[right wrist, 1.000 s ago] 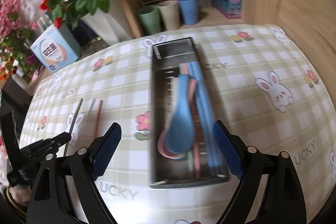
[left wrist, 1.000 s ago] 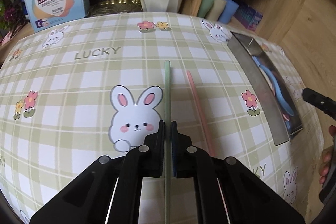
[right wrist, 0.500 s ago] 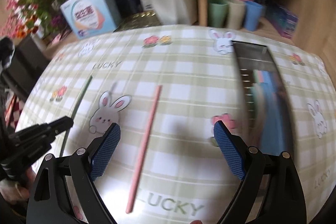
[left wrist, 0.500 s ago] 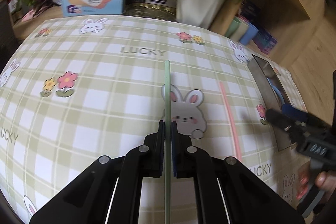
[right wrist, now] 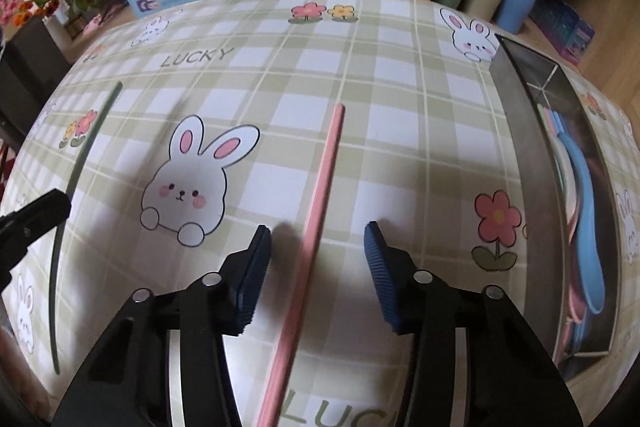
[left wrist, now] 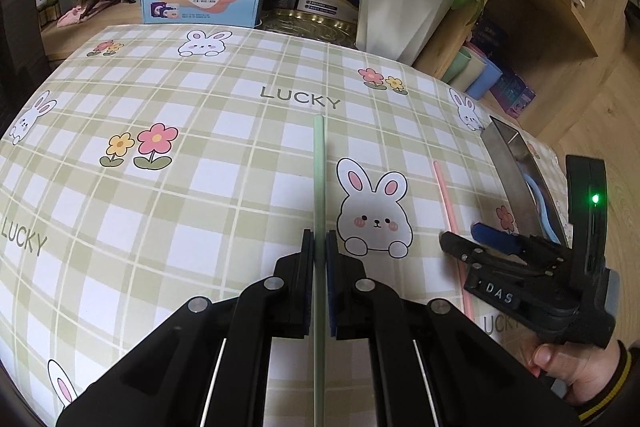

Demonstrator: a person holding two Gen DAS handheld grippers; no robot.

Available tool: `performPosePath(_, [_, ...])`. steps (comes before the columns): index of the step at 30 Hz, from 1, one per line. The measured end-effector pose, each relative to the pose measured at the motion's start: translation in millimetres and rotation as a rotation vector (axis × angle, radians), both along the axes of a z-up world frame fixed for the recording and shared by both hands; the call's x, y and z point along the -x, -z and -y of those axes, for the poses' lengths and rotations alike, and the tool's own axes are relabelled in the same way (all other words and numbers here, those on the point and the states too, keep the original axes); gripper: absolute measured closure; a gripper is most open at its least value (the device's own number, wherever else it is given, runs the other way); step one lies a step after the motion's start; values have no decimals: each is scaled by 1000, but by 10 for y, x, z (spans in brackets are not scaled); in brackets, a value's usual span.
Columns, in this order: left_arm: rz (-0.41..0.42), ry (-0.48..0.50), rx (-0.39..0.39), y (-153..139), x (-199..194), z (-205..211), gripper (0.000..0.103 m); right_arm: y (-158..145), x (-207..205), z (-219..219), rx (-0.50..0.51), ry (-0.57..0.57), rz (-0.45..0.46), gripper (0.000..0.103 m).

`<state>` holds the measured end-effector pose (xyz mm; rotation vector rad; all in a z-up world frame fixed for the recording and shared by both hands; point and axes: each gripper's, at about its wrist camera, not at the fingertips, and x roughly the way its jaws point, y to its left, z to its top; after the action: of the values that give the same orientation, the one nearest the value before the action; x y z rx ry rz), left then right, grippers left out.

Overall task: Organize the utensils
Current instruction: 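Close the right gripper on the pink chopstick while the left gripper holds the green chopstick, then drop the green chopstick into the tray with the left gripper while the right carries the pink one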

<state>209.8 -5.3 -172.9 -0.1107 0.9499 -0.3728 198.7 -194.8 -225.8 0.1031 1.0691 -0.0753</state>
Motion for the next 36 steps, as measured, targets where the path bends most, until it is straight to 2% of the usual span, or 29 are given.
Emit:
performPosePath(2, [0,2,4,-4,5,7,97,-6,50,5,-5,1,1,60])
performPosePath(10, [-11,14,14,21,50,75,97,2,242,-82,-11,-28,14,84])
performPosePath(15, [-18,15,3,51,97,100,97,8,368,-100,-40,-38,26,92])
performPosePath(25, [-15,25,-19,55,141,152,97,14,482,-18,-114,-34,57,97])
performPosePath(36, [1,28,-46,7,170,209,97,-227,515,123,-162,-16,158,97])
